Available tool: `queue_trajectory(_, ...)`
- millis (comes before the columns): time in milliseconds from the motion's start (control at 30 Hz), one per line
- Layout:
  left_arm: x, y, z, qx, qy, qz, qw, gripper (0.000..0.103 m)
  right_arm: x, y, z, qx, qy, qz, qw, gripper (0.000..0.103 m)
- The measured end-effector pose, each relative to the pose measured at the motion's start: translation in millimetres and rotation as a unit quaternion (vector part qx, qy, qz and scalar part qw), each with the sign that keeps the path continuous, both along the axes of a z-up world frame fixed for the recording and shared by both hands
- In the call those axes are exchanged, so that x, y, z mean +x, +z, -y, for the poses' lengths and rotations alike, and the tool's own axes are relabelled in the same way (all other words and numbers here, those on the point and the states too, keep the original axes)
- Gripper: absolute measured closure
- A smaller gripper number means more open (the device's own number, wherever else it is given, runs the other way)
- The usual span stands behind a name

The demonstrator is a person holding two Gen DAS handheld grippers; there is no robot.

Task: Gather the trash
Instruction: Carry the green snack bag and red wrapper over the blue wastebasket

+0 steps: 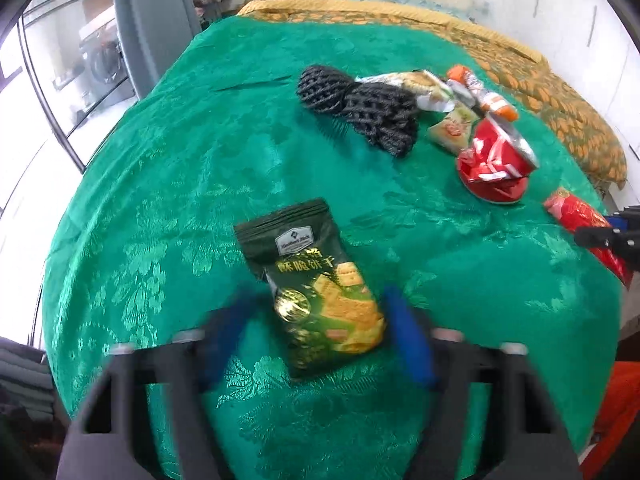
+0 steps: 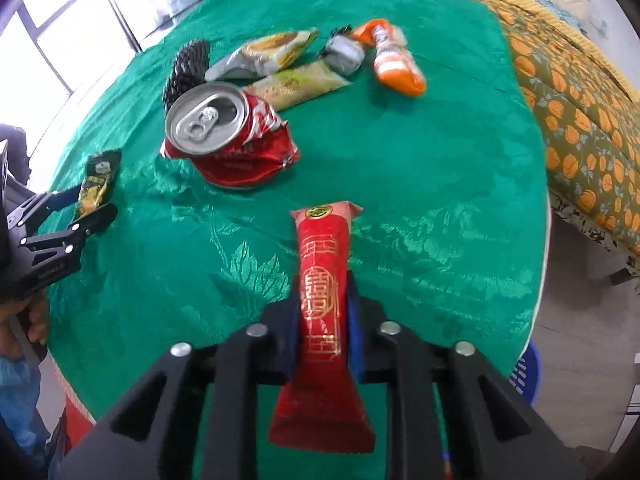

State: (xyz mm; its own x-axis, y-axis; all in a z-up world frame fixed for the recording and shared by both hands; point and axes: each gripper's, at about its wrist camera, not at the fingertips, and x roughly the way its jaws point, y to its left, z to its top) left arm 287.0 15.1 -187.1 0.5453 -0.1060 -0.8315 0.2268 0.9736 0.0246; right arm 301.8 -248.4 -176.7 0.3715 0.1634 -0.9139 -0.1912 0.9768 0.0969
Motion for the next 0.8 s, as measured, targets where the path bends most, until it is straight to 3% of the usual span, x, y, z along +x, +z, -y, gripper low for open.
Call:
queue_trajectory(100,-7,4,-4,-0.019,-0.007,0.008,0.9998,0.067,-18,8,8,0.027,-0.006,0.027,0.999,0.089)
queue_trajectory(300,-41,22,13,-0.079,-0.038,0.025,0.9958,0.069,-50,17,21,0.087,-0.016,0.066,0.994,0.089)
queue_trajectory(500,-63,41,75,-0.102,-0.093,0.035,0.9898,0.069,-75,20,47,0.134,-0.042,0.086,0.986,0.089)
queue_trajectory(800,-77,43,179,-0.137,-0.163,0.003,0.9771,0.070,-103,29,118,0.137,-0.099,0.113,0.979,0.089)
